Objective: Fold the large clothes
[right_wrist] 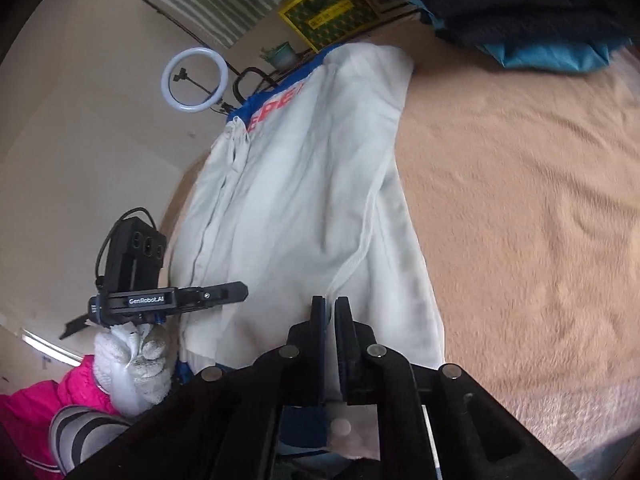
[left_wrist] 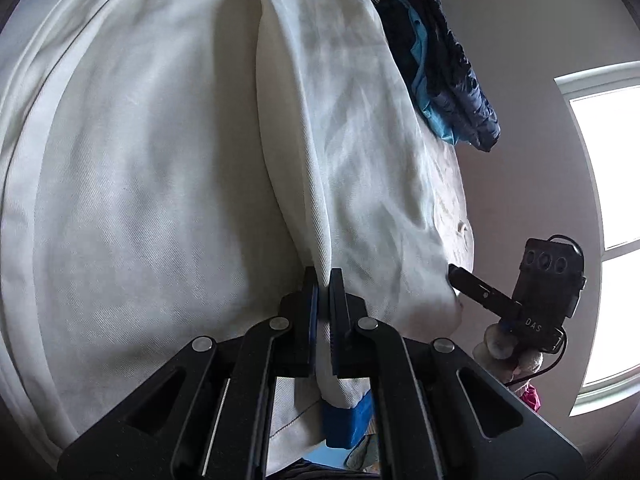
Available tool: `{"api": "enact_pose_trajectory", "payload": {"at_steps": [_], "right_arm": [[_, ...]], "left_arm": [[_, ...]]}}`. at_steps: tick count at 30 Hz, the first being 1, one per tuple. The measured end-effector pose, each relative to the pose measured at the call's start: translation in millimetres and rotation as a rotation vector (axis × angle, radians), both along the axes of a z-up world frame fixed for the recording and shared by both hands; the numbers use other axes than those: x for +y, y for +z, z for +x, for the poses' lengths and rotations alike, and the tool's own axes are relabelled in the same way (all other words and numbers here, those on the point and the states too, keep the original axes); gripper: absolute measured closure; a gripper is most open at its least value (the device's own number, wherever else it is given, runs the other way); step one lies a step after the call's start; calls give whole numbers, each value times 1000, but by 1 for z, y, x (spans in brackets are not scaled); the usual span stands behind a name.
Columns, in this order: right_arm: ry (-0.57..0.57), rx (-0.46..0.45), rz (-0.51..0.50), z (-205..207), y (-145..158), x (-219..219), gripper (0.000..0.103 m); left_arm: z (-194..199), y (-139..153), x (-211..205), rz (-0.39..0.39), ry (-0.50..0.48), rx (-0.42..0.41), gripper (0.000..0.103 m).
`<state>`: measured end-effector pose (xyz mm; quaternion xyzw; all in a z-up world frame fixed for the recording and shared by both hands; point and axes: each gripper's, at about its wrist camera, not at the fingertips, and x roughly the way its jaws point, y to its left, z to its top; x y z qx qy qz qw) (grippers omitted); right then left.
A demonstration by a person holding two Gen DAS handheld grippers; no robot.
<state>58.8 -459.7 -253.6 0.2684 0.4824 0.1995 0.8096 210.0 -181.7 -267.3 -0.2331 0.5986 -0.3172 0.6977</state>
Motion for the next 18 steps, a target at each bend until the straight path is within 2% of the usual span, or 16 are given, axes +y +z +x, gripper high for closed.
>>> {"api": "enact_pose_trajectory", "payload": {"at_steps": [2,5,7,10,11,14,17,18], "right_arm": [[-17,-12,50,-15,-2,-8,65],[3,5,85,-29,-12,-3,65],[17,11,97,-31,-18,5,66],[45,1,134,-30,-22,18,74],[58,-8,135,-32,-21,20,81],[80,-35,156,-28,-9,27,81],[62,-41,155,-29,-2,23,59],[47,-48,122,-29,1,21,59]], "left_arm": [[-1,3,3,9,-10,-16,101],[-1,4,1,24,-24,-28,101],[0,4,-2,31,-24,-36,101],[-3,3,-3,29,-14,-40,101],[-3,3,-3,27,-13,-39,101],[-3,4,-2,31,-7,-43,101],[-3,1,1,29,1,-29,101],[-3,1,2,34,1,-31,101]]}}
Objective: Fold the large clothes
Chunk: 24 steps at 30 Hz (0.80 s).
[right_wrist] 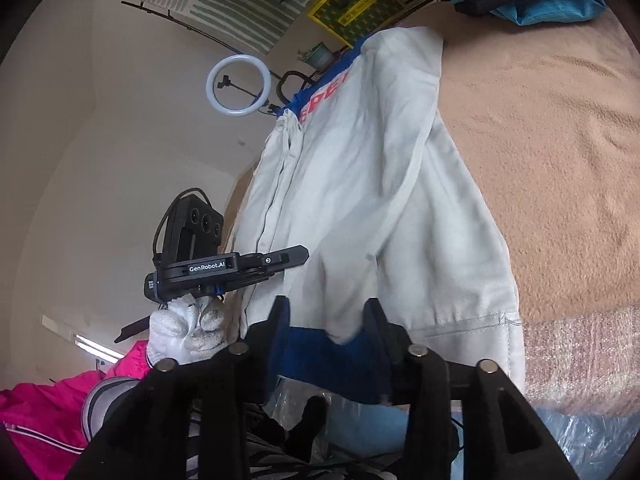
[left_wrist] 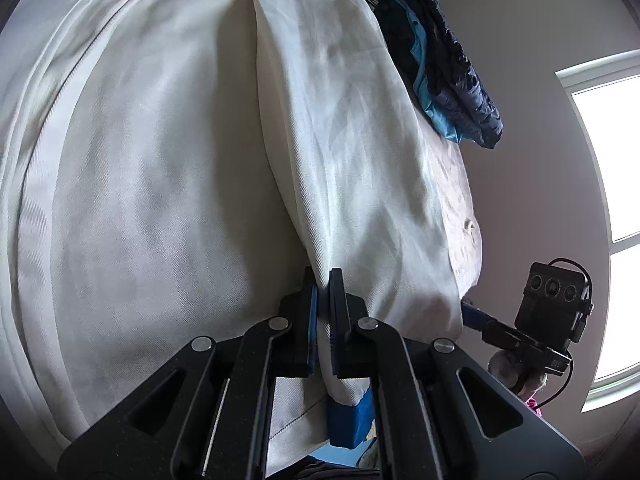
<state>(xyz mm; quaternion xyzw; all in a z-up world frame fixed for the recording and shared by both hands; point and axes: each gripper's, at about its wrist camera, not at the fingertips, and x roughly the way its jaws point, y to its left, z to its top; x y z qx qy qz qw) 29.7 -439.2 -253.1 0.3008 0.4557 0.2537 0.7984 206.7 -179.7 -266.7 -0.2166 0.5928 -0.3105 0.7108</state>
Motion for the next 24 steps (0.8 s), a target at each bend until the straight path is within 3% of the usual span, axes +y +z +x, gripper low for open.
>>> {"api": "enact_pose_trajectory", "payload": {"at_steps": [2,4,7,12,19,20,22,24], "right_arm": [[-72,-18,-54,4,3,-13,61],[-135,-24,-68,14,2,-30,69],[-198,-7,-198,43,-1,-38,72],[-139,39,-351,94,-16,-26,68],[-53,-31,-468,118,-17,3,68],[-42,-42,-476,119,-17,7,72],[-29,-46,-467,120,-18,10,95],[-43,-61,-508,117,-12,14,102]], "left_arm": [[-1,-2,2,12,-1,-2,101],[-2,-3,7,5,2,9,101],[-3,-2,8,6,2,5,101],[-3,-1,6,2,1,4,101],[-4,-1,8,-9,-4,12,101],[-4,0,8,-8,-8,9,101],[-4,1,7,-6,-15,3,101],[-4,2,8,-14,-13,9,101]]}}
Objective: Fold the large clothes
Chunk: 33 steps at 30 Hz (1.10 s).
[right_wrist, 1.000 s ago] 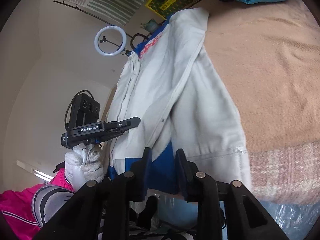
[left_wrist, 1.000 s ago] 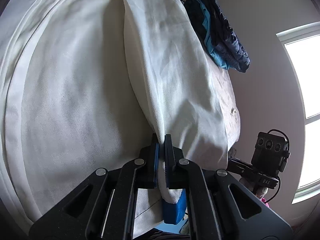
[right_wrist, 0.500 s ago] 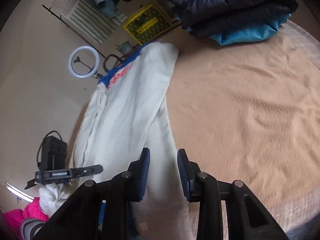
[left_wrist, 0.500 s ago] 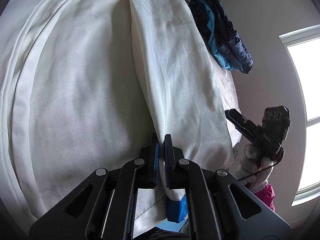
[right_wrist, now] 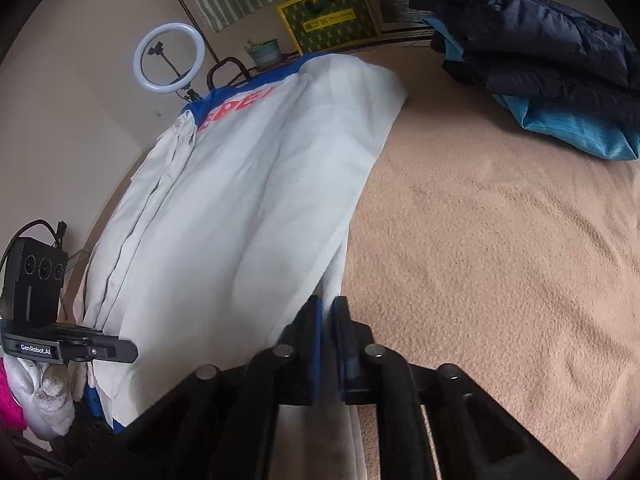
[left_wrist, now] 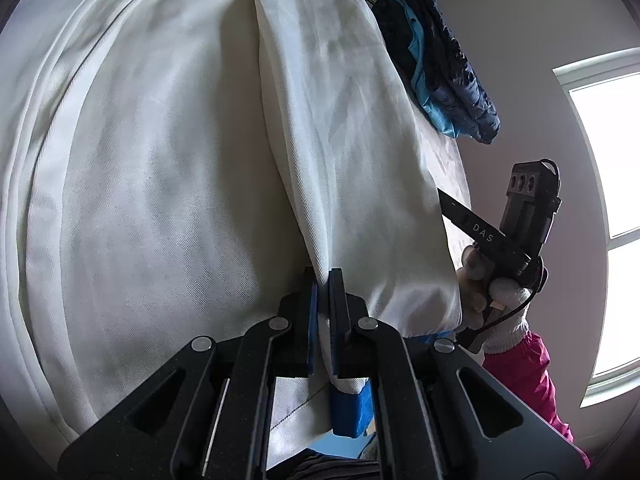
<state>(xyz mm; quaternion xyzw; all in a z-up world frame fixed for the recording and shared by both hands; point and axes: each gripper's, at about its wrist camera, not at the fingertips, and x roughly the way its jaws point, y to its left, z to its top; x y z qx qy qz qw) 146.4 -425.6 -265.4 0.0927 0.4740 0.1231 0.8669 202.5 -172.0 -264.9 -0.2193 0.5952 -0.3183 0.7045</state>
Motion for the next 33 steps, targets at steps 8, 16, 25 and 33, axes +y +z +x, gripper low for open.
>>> {"api": "enact_pose_trajectory", "payload": {"at_steps": [8,16,25,33], "right_arm": [[-107,-10,-58,-12,13,-28,102],[-142,22,1,-49,22,-39,73],[6,45,441,-126,17,-23,44],[68,130,254,-107,1,21,99]], "left_arm": [[-2,-1,-10,-2,-34,-6,101],[-1,-3,-9,-7,-43,4,101],[2,1,-17,-5,-62,-1,101],[-3,-1,-20,-15,-55,5,101]]}}
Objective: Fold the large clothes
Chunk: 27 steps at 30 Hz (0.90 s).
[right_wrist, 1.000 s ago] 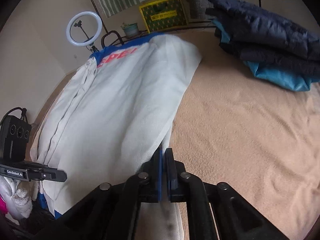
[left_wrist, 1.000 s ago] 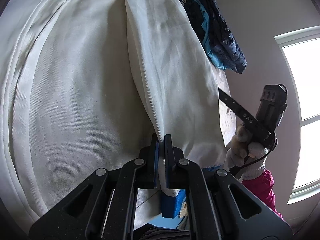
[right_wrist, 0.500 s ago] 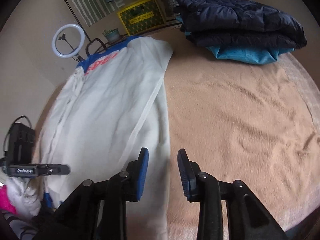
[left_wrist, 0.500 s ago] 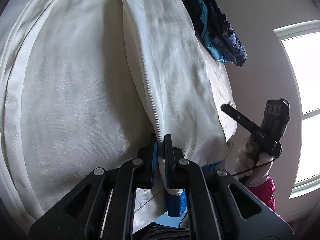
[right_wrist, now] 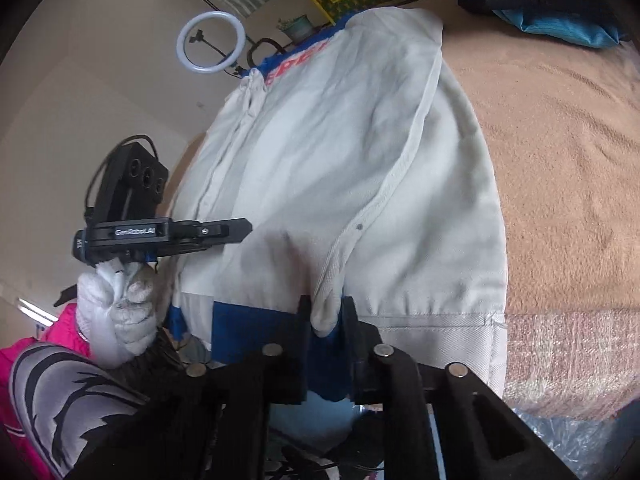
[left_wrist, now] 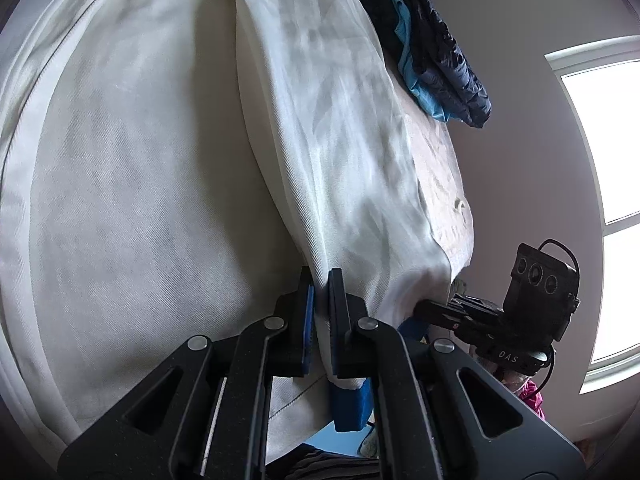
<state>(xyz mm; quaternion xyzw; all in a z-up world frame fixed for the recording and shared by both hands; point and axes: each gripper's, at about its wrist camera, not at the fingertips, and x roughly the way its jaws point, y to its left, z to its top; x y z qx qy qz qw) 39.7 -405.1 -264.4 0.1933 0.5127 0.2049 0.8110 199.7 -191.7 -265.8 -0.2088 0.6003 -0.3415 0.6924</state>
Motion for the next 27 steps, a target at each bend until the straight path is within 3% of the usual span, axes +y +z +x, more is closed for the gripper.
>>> {"api": "enact_pose_trajectory", "payload": {"at_steps": [6,9,12,16,19,22,25,27], "right_arm": [[-18,-26,-71,-9,39,-30,100],[-55,21,-63,-8,25,-41,100],[-82,55,-82,1,2,-37,100],[-91,75,-53,6,-6,-40,99],[-59,75,-115,-2,6,-36,85],[-62,11,-180,-17,31,-38,79],[-71,-105,-140,-21,54,-37,78],[-72,-135,-136,-10,56,-29,75]], "left_arm": [[-11,10,-30,-42,-64,-22,101],[-17,11,-48,18,-95,-70,101],[-13,6,-44,19,-71,-57,101],[-14,7,-35,22,-80,-51,101],[-17,23,-21,33,-84,-93,101],[-16,44,-6,27,-56,-140,101],[-1,62,-4,28,-21,-200,101],[13,63,-14,35,-9,-213,101]]}}
